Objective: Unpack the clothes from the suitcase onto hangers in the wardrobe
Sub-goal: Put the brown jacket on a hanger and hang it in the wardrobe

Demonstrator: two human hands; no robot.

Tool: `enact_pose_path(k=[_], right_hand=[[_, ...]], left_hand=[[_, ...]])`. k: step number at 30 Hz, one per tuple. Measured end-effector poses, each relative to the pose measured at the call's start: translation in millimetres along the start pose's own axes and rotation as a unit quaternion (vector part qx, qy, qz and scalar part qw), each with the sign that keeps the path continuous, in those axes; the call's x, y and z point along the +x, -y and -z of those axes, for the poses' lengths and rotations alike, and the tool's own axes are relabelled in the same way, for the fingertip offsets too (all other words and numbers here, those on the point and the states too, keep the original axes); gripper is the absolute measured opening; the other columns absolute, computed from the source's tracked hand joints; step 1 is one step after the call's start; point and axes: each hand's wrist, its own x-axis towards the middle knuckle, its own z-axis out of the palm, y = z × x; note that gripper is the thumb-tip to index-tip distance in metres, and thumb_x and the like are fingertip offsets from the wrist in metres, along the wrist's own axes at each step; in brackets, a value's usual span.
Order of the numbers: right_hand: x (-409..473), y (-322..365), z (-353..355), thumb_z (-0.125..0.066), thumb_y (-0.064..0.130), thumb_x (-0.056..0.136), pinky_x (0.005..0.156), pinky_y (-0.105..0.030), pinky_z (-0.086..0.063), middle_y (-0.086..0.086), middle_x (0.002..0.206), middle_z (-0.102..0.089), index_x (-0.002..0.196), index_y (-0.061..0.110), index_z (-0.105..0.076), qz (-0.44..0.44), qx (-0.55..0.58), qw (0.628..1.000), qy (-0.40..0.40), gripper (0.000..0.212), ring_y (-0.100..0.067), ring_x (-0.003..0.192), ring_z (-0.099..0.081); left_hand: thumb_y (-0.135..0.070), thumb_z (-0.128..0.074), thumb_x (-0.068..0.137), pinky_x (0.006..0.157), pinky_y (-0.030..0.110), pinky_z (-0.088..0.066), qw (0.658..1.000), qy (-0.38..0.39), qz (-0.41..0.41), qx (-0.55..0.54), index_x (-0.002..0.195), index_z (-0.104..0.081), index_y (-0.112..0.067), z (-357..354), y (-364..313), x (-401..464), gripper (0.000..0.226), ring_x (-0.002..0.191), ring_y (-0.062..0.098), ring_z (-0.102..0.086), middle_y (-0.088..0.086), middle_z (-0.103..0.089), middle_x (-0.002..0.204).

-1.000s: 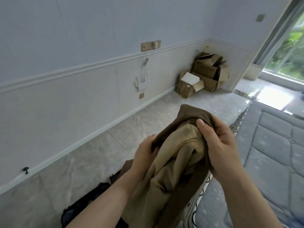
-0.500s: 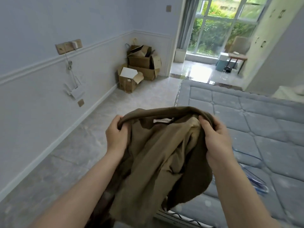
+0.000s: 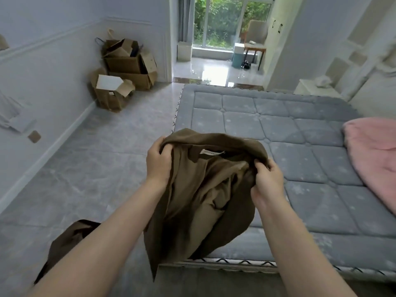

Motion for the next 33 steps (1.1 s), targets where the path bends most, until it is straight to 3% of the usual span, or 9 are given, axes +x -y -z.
enact_pose_path(k=[2,5,9,14,17,20,25,29,33], right_hand=[[16.5,0.3,18.5,-0.046,0.005,0.1,0.089,-0.045,-0.053,-0.025,0.111,-0.068,0.098,0.014,-0.065,-0.004,-0.024,1.0,-0.018,0.021,-0.037,0.098,-0.065],[38.7,-3.5,39.3,-0.049,0.002,0.094,0.091,-0.046,-0.054,-0.016,0.115,-0.069,0.116,0.02,-0.061,-0.035,-0.062,0.997,-0.041,0.031,-0.038,0.105,-0.066],[64.6,-18.4,61.2,-0.049,0.0,0.092,0.106,-0.048,-0.047,-0.005,0.135,-0.055,0.136,0.024,-0.05,-0.042,-0.08,0.992,-0.087,0.05,-0.027,0.12,-0.058],[98.3,-49.0,60.9,-0.048,0.0,0.093,0.087,-0.027,-0.039,-0.01,0.119,-0.064,0.129,0.012,-0.058,-0.055,-0.11,0.98,-0.153,0.039,-0.017,0.1,-0.055],[114.7,-67.8,50.6,-0.052,0.0,0.092,0.082,-0.025,-0.04,-0.005,0.093,-0.063,0.126,0.006,-0.06,-0.085,-0.127,0.974,-0.166,0.035,-0.015,0.085,-0.055],[133.3,-75.7,44.9,-0.056,0.001,0.093,0.081,-0.025,-0.041,-0.002,0.086,-0.06,0.124,0.003,-0.061,-0.086,-0.133,0.972,-0.171,0.031,-0.007,0.071,-0.053],[151.7,-84.3,40.0,-0.061,0.001,0.091,0.073,-0.023,-0.043,0.002,0.088,-0.063,0.116,0.006,-0.065,-0.093,-0.127,0.97,-0.183,0.026,-0.006,0.077,-0.057],[159.8,-89.9,40.0,-0.053,-0.001,0.091,0.084,-0.03,-0.04,-0.011,0.114,-0.068,0.106,0.015,-0.063,-0.119,-0.118,0.969,-0.182,0.024,-0.017,0.101,-0.06],[178.0,-93.5,45.2,-0.052,-0.001,0.09,0.088,-0.033,-0.041,-0.008,0.114,-0.069,0.103,0.017,-0.064,-0.135,-0.122,0.966,-0.185,0.025,-0.019,0.107,-0.059]], left_hand=[[-0.028,-0.048,0.081,0.086,0.041,-0.049,0.999,0.006,0.034,-0.011,0.092,-0.069,-0.01,-31.5,6.8,-3.7,0.029,0.092,0.02,-0.061,0.009,-0.069,0.093],[-0.028,-0.052,0.083,0.091,0.04,-0.049,0.994,0.029,0.102,-0.003,0.089,-0.071,-0.022,-65.1,23.1,-4.6,0.021,0.1,0.026,-0.063,0.005,-0.072,0.097],[-0.019,-0.057,0.09,0.08,0.035,-0.05,0.982,0.047,0.18,0.031,0.086,-0.069,-0.018,-89.0,53.0,3.1,0.013,0.089,0.024,-0.062,0.004,-0.069,0.087],[-0.015,-0.062,0.088,0.069,0.031,-0.042,0.952,0.171,0.216,0.13,0.074,-0.057,-0.015,-117.4,83.2,22.4,0.015,0.078,0.023,-0.058,0.009,-0.064,0.079],[-0.017,-0.065,0.086,0.074,0.034,-0.048,0.934,0.224,0.232,0.157,0.085,-0.062,-0.011,-128.0,99.0,37.6,0.007,0.084,0.027,-0.062,0.013,-0.068,0.09],[-0.023,-0.069,0.084,0.077,0.037,-0.052,0.928,0.223,0.266,0.136,0.101,-0.065,-0.007,-131.7,107.7,55.6,0.024,0.087,0.029,-0.064,0.016,-0.07,0.097],[-0.03,-0.07,0.084,0.08,0.039,-0.054,0.916,0.224,0.317,0.104,0.099,-0.061,-0.015,-143.7,118.9,77.0,0.023,0.088,0.029,-0.065,0.015,-0.069,0.102],[-0.03,-0.071,0.084,0.09,0.046,-0.053,0.905,0.233,0.345,0.09,0.104,-0.062,-0.013,-161.9,122.3,84.1,0.028,0.101,0.035,-0.065,0.018,-0.069,0.106],[-0.032,-0.07,0.085,0.088,0.045,-0.054,0.905,0.227,0.351,0.079,0.108,-0.062,-0.01,-182.0,127.4,90.3,0.033,0.097,0.034,-0.066,0.018,-0.069,0.106]])
